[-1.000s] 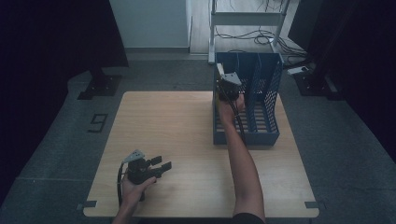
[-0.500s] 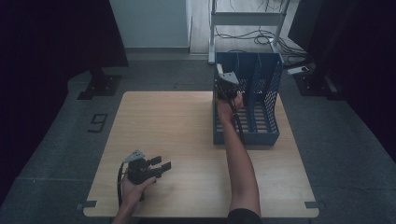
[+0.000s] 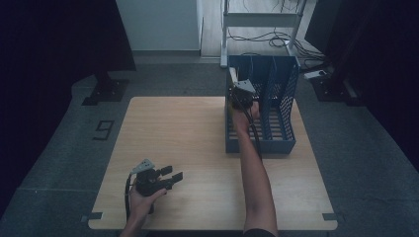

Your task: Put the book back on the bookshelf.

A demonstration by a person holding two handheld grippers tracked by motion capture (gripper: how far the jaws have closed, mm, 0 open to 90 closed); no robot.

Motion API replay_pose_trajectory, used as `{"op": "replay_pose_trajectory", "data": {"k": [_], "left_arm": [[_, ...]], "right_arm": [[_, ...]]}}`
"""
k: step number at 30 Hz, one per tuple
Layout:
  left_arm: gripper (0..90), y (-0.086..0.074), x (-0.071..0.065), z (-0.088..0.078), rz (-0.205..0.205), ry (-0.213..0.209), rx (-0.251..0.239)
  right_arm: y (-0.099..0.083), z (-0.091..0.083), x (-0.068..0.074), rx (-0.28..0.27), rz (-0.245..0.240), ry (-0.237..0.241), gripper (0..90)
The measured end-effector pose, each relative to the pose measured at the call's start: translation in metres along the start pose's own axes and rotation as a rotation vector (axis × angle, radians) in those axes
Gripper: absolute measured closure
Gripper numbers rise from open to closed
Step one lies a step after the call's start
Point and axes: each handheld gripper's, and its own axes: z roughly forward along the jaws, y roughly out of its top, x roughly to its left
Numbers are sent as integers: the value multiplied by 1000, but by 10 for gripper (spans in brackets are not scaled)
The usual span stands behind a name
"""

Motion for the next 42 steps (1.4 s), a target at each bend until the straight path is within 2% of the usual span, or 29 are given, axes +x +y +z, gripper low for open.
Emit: {"op": "replay_pose_trajectory", "data": {"k": [5,11,20,29,35,42], "left_arm": [[349,0,-3,1,11,-1,9],[348,0,-6,1,17,7,8],[351,-1,-3,1,14,23,6],[348,-1,-3,-1,14,20,10],[353,-1,-1,-3,8,29,-13],[352,-1,-1,-3,13,27,2]], "right_arm": [[-2,-9,-2,-8,-4,6,567],[-4,-22,-6,-15,-5,39,478],[-8,-33,-11,-16,0,86,462],[-9,-37,-4,-11,1,122,451],[-12,-41,-3,2,-13,129,445],[-13,-54,-7,13,-26,130,436]]}}
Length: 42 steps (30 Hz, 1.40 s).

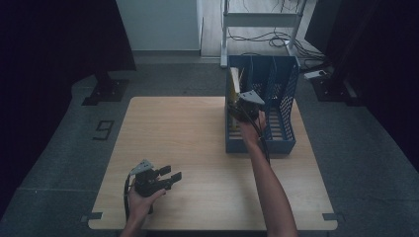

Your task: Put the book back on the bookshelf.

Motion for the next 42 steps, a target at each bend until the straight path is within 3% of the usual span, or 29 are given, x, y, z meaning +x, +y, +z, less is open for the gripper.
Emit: {"op": "replay_pose_trajectory", "data": {"k": [3,7,12,20,25,42], "left_arm": [[351,-1,-2,2,6,-2,11],[349,-1,-3,6,13,-6,22],[347,-2,-5,8,20,-6,34],[344,-3,-6,10,27,-9,43],[341,-3,-6,12,29,-12,54],[337,-4,-5,13,32,-3,70]], "right_arm": [[-2,-8,0,-4,-3,6,437],[-7,-19,0,6,34,38,437],[-14,-35,5,7,-3,66,434],[-25,-59,8,1,-13,129,431],[-38,-72,9,-4,-3,162,430],[-87,-130,15,30,-78,254,428]]}}
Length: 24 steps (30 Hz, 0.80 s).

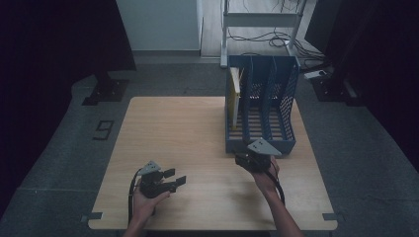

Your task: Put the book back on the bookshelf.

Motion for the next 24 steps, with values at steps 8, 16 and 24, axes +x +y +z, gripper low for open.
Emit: {"op": "replay_pose_trajectory", "data": {"k": [8,16,24], "left_arm": [[333,-2,0,4,3,2,22],[330,-2,2,4,5,10,24],[329,-3,2,5,3,9,33]], "right_arm": [[-28,-23,4,16,-2,6,427],[-55,-41,-6,42,35,2,427],[-81,-46,-20,120,57,3,426]]}}
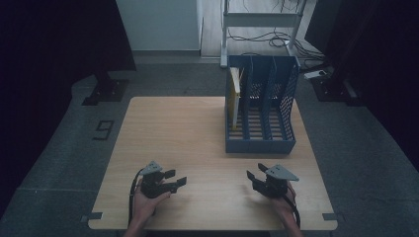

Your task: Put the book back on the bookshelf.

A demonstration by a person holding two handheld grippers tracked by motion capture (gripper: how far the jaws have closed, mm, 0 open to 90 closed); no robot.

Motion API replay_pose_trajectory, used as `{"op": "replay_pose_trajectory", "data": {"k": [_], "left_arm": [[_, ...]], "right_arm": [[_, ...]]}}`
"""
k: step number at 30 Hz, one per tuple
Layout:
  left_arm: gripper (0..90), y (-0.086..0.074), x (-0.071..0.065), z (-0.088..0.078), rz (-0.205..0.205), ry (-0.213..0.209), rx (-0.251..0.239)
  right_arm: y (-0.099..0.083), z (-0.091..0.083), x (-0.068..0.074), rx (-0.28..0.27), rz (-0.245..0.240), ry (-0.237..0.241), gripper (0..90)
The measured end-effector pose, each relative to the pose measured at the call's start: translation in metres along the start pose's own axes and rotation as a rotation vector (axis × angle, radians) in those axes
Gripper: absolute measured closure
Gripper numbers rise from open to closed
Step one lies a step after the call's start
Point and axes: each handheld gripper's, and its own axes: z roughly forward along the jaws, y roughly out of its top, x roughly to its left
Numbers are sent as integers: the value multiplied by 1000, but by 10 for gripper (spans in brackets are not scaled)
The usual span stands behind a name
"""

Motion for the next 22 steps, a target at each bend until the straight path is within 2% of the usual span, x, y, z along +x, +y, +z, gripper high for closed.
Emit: {"op": "replay_pose_trajectory", "data": {"k": [11,22], "left_arm": [[326,-2,-3,6,6,-17,23],[325,-3,-3,10,10,-18,43]], "right_arm": [[-6,9,0,47,-23,-20,417],[-9,8,-6,57,-6,-38,412]]}}
